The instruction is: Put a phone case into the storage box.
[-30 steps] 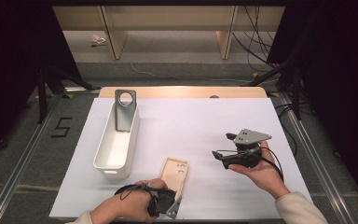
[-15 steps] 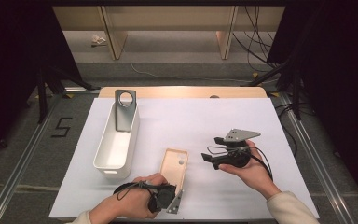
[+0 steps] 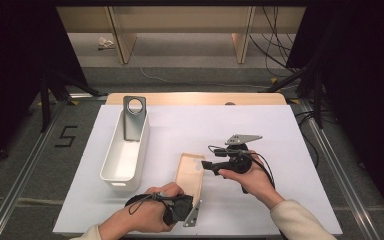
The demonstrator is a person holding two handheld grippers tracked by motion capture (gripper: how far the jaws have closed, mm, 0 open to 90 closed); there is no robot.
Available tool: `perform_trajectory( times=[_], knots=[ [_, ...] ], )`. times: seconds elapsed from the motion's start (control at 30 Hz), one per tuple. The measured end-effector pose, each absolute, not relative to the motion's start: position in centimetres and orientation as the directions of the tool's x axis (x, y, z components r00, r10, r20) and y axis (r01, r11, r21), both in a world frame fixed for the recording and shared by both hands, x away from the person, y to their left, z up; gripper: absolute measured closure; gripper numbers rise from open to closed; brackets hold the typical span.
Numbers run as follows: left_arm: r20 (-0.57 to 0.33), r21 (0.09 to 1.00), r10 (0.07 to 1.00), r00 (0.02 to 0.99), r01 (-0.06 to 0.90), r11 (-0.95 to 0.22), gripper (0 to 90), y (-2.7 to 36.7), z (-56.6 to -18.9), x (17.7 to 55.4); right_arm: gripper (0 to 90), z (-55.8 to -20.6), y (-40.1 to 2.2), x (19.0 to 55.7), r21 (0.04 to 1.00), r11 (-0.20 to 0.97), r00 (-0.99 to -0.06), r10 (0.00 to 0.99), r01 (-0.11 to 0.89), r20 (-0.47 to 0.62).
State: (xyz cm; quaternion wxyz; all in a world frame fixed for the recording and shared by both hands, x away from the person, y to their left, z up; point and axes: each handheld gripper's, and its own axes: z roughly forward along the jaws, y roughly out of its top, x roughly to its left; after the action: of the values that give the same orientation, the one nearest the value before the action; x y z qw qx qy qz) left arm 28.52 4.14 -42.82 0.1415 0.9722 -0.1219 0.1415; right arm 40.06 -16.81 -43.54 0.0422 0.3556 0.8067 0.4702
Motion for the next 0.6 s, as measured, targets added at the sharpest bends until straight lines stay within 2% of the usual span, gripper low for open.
perform_trajectory(
  times=[0.23,0.6],
  knots=[
    [0.32,0.245,-0.199,0.926,-0.284,-0.927,87.5,3.9,-42.67,28.41,39.0,-44.07,-16.3,40.3,0.763,0.28,-0.729,0.594,0.583,0.339],
    [0.312,0.261,-0.197,0.93,-0.283,-0.923,87.5,3.6,-42.66,28.35,63.1,-44.29,-16.08,40.34,0.736,0.249,-0.714,0.56,0.63,0.421]
  ],
)
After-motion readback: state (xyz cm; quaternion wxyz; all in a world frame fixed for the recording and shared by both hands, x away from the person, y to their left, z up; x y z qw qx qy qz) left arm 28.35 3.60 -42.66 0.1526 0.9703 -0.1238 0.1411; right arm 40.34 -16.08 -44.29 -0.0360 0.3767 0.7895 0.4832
